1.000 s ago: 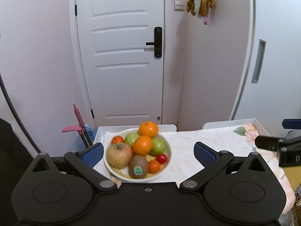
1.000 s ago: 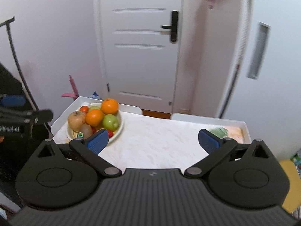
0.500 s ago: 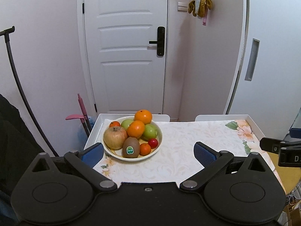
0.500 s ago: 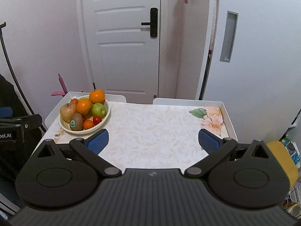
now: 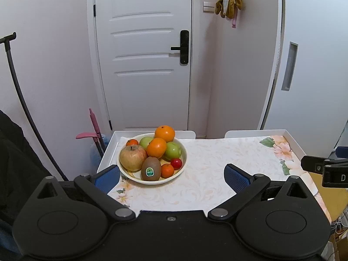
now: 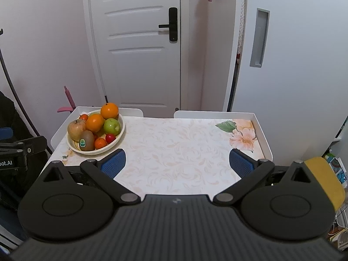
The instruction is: Organize fruits
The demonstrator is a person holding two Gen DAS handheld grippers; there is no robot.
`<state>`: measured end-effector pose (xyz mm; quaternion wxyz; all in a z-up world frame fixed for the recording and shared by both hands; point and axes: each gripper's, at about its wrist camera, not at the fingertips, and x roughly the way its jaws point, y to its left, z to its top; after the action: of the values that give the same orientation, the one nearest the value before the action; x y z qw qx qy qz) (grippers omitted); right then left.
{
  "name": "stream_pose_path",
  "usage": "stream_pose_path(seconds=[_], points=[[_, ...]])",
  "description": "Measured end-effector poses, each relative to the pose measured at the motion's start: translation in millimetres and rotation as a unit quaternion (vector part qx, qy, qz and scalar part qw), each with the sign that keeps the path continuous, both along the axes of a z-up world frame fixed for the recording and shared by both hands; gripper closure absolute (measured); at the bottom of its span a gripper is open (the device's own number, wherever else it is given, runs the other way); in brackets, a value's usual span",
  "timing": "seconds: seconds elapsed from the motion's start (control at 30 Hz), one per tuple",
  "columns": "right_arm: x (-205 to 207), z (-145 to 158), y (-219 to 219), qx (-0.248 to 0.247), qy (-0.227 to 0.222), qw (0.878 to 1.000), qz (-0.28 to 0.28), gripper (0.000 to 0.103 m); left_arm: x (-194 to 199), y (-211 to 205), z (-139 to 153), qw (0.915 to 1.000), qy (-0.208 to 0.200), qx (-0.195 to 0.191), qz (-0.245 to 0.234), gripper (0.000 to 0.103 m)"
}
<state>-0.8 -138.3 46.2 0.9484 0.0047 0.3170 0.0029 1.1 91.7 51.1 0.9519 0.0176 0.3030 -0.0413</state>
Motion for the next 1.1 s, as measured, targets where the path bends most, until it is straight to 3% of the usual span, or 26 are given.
stream_pose_path(seconds=[1.1], points=[[4.5,-3.7,-3.0,0.009,0.011,1.0,-0.012,0.0,3.0,0.9,-3.9,1.0,0.001,-0.005,-0.004,0.0]])
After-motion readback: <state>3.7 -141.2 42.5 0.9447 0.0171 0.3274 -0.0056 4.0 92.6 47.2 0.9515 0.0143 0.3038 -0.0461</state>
